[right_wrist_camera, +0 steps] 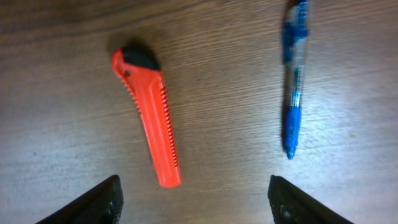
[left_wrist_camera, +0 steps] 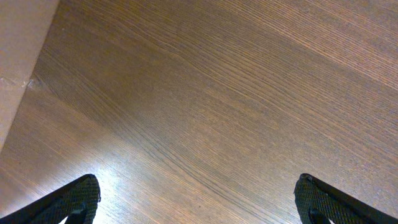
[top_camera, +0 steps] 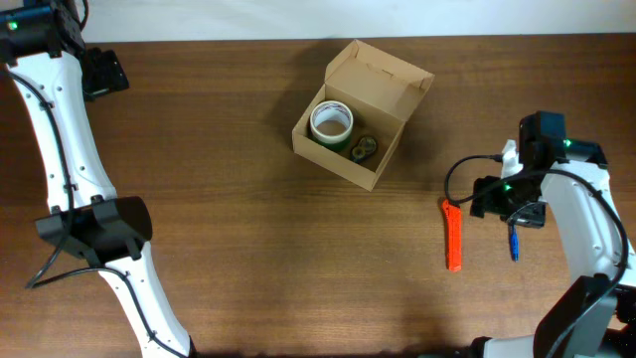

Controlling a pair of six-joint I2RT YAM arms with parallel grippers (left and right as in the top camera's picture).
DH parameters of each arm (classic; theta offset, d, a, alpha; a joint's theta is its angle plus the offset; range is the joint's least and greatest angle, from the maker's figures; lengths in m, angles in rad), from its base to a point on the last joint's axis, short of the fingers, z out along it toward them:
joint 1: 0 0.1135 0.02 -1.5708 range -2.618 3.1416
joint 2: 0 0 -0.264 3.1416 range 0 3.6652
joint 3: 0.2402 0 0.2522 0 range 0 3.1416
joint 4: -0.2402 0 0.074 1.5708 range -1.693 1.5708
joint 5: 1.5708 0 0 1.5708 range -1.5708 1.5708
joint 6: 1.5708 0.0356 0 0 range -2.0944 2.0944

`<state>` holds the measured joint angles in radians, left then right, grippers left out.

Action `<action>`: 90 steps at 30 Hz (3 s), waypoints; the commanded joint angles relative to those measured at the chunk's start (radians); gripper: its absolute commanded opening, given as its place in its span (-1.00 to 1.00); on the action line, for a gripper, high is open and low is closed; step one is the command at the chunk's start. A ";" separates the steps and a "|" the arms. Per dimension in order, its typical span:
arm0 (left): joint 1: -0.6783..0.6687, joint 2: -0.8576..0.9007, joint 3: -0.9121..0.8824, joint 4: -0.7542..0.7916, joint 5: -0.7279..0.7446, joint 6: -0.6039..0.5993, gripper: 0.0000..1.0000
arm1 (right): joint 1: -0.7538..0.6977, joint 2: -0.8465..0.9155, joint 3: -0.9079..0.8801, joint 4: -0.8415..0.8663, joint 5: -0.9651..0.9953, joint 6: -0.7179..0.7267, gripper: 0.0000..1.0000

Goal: Pack container
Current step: 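Grasp the orange box cutter with the right gripper, then carry the orange box cutter into the box and lower it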

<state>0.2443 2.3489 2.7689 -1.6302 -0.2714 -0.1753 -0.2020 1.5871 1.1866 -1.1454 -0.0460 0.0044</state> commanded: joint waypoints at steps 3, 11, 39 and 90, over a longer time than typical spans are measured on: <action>0.003 -0.009 -0.006 0.002 0.003 0.005 0.99 | 0.006 0.022 -0.008 0.010 -0.064 -0.086 0.58; 0.003 -0.009 -0.006 0.002 0.003 0.005 0.99 | 0.077 0.142 -0.008 0.063 -0.073 -0.158 0.56; 0.003 -0.009 -0.006 0.002 0.003 0.005 1.00 | 0.156 0.333 -0.074 0.196 0.058 0.035 -0.31; 0.003 -0.009 -0.006 0.002 0.003 0.005 1.00 | 0.573 0.371 1.120 -0.206 -0.077 -0.374 -0.86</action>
<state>0.2443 2.3489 2.7689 -1.6302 -0.2718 -0.1753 0.3462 1.9316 2.2929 -1.3418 -0.0902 -0.2733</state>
